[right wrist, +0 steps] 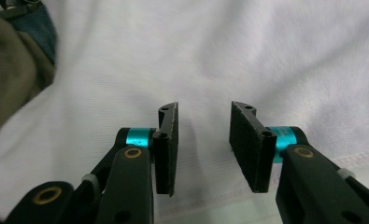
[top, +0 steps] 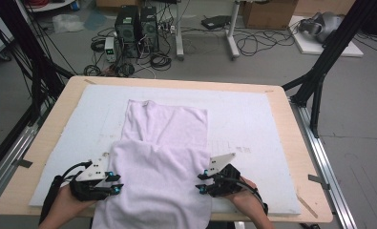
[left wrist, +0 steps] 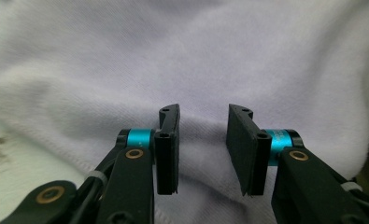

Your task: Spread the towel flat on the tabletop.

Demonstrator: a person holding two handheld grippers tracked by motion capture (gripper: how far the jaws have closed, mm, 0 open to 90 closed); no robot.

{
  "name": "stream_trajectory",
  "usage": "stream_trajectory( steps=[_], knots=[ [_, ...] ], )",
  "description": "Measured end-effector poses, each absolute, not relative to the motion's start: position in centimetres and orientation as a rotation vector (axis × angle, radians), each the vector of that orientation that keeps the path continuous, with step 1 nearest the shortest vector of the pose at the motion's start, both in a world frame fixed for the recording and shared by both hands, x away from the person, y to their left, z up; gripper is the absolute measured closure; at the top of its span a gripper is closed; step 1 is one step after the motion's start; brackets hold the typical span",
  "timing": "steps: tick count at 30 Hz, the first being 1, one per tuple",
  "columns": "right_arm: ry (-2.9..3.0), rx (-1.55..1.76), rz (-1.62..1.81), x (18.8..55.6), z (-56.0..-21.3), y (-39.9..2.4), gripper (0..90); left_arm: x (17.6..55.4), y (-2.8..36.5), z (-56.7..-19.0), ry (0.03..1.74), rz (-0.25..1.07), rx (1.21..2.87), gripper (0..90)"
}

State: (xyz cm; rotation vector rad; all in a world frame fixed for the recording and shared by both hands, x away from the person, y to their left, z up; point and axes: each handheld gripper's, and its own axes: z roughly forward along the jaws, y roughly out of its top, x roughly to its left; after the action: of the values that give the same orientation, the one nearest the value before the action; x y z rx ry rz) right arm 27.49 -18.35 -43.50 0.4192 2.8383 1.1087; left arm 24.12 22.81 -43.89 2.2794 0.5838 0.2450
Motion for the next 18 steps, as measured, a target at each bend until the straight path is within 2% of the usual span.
stream_trajectory(
  steps=[2,5,6,7,15,16,17,18],
  knots=[
    [2.844,0.442,1.139,28.0,-43.8,-18.4,69.5,24.1,23.0,-43.9,0.582,0.228,2.27,71.5],
    [2.844,0.413,1.12,27.9,-43.8,-18.4,78.9,23.8,23.4,-44.0,0.577,0.207,2.261,86.0],
    [2.851,0.395,1.112,27.8,-43.7,-18.4,86.1,23.6,23.4,-43.9,0.575,0.216,2.262,87.6],
    [2.851,0.37,1.103,27.6,-43.7,-18.3,87.3,23.3,23.5,-43.9,0.57,0.225,2.272,88.2],
    [2.857,0.288,1.175,24.5,-42.3,-19.2,88.1,19.3,25.6,-42.2,0.548,0.244,2.24,89.6],
    [2.849,0.279,1.18,24.0,-42.0,-19.3,87.5,19.0,25.7,-42.0,0.548,0.256,2.234,88.1],
    [2.834,0.281,1.185,23.6,-41.6,-19.4,85.8,19.1,25.7,-41.9,0.549,0.256,2.23,81.7],
    [2.821,0.29,1.19,23.4,-41.3,-19.3,79.3,19.3,25.6,-41.9,0.549,0.258,2.229,77.1]
  ],
)
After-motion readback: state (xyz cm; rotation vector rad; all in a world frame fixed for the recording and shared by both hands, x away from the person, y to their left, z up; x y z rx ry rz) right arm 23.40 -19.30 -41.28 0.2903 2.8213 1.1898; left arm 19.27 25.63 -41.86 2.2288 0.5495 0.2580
